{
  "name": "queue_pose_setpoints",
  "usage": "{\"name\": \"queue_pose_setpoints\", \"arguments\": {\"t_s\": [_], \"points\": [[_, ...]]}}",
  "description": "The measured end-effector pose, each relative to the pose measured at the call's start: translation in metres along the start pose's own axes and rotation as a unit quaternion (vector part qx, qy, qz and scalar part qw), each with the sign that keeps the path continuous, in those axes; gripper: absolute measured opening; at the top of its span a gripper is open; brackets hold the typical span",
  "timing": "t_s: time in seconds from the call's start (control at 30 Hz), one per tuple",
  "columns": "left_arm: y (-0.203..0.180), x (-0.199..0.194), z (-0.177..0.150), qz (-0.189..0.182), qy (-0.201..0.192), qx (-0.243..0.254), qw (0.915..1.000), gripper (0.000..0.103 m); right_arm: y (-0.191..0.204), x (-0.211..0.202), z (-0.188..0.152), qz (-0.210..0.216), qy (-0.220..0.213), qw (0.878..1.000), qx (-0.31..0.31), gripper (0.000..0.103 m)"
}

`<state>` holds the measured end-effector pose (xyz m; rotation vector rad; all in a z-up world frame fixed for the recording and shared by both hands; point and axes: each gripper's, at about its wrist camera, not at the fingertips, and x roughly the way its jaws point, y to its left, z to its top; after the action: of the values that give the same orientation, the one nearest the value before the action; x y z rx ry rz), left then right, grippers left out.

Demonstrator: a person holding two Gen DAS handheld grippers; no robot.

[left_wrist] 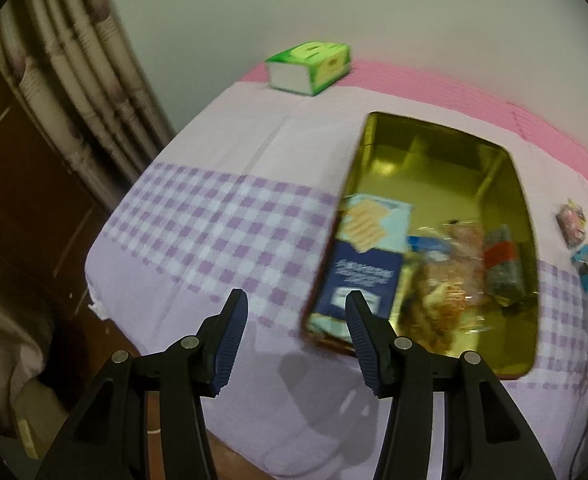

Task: Organize snacks
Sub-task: 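Grasp the yellow snack packet with the right tool, then grasp the blue-wrapped candy with the left tool while the right tool holds the yellow packet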

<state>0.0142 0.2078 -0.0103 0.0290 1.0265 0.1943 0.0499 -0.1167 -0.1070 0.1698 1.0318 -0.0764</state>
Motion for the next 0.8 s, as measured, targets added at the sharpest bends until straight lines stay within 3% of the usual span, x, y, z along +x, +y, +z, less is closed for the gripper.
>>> {"name": "queue_pose_setpoints", "arguments": {"t_s": [0.13,0.3,0.53,0.8], "points": [[-0.028,-0.008,0.005,-0.026,-0.002,0.026,0.9993,0.052,-0.017,-0.009,-0.011,0.005,-0.006,1.0,0.012,0.043],[-0.078,-0.014,0.015,-0.078,0.003,0.063,0.9949,0.052,-0.033,-0.02,-0.026,-0.031,-0.025,0.999,-0.012,0.042],[-0.167,-0.015,0.028,-0.148,0.015,0.115,0.9821,0.052,-0.06,-0.029,-0.038,-0.059,-0.051,0.996,-0.032,0.042],[-0.243,-0.004,0.03,-0.195,0.056,0.146,0.9683,0.052,-0.087,-0.029,-0.04,-0.071,-0.07,0.995,-0.025,0.041]]}}
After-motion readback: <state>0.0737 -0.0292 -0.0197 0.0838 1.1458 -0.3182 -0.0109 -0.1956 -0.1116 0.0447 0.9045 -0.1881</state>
